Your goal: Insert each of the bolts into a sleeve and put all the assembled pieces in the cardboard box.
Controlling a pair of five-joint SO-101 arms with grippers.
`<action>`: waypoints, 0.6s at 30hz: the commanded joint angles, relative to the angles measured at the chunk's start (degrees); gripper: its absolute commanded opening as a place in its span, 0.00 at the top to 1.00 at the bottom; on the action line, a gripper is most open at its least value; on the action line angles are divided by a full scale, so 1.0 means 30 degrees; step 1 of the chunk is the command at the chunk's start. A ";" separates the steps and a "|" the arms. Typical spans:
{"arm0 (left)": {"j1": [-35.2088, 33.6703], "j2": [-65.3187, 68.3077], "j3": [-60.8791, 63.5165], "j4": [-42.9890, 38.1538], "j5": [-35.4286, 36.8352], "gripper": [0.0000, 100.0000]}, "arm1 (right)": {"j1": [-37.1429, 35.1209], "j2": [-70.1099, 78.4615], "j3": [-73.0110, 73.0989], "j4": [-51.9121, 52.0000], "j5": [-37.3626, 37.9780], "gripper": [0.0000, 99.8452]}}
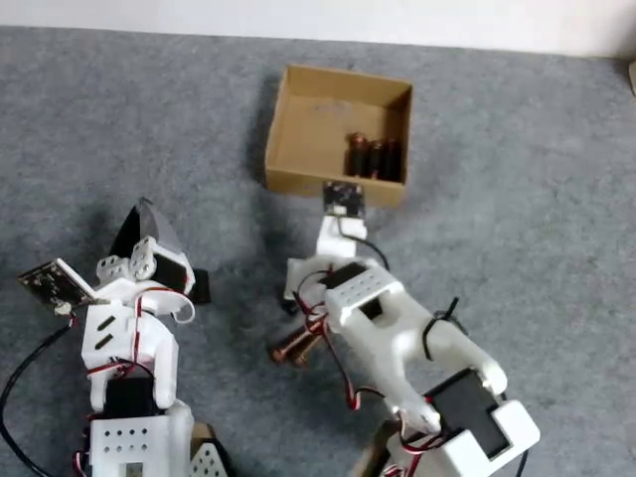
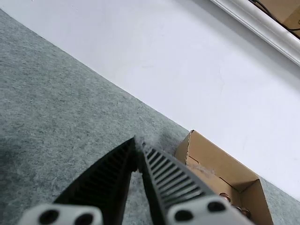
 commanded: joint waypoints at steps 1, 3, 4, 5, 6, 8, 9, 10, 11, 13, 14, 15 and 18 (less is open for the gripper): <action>0.0366 0.0103 -0.1392 -0.0322 0.0117 0.99 | -0.0337 0.0073 -0.0659 -0.0220 -0.0029 0.99; 0.0366 0.0103 -0.1392 -0.0322 0.0117 0.99 | -0.0396 -0.0220 -0.0806 0.0659 -0.0029 0.98; 0.0366 0.0103 -0.1392 -0.0322 0.0117 0.99 | -0.0484 -0.0542 -0.1158 0.1245 -0.0029 0.95; 0.0366 0.0103 -0.1392 -0.0322 0.0117 0.99 | -0.0571 -0.0923 -0.1538 0.1861 -0.0029 0.92; 0.0366 0.0103 -0.1392 -0.0322 0.0117 0.99 | -0.0718 -0.1304 -0.1861 0.2476 -0.0029 0.89; 0.0366 0.0103 -0.1392 -0.0322 0.0117 0.99 | -0.0952 -0.2125 -0.2271 0.3355 -0.0029 0.84; 0.0366 0.0103 -0.1392 -0.0322 0.0117 0.99 | -0.1070 -0.2476 -0.2388 0.3590 -0.0029 0.83; 0.0337 0.0103 -0.1392 -0.0322 0.0117 0.99 | -0.1128 -0.2799 -0.2418 0.3590 -0.0088 0.83; 0.0337 0.0103 -0.1392 -0.0322 0.0117 0.99 | -0.1128 -0.3004 -0.2505 0.3590 -0.0117 0.83; 0.0308 0.0103 -0.1392 -0.0322 0.0117 0.99 | -0.1128 -0.3326 -0.2535 0.3560 -0.0029 0.83; 0.0278 0.0103 -0.1392 -0.0322 0.0117 0.99 | -0.1187 -0.3385 -0.2535 0.3560 -0.0029 0.83; 0.0278 0.0103 -0.1392 -0.0322 0.0117 0.99 | -0.1187 -0.3385 -0.2535 0.3560 -0.0029 0.83; 0.0278 0.0103 -0.1392 -0.0322 0.0117 0.99 | -0.1128 -0.3385 -0.2476 0.3560 -0.0117 0.83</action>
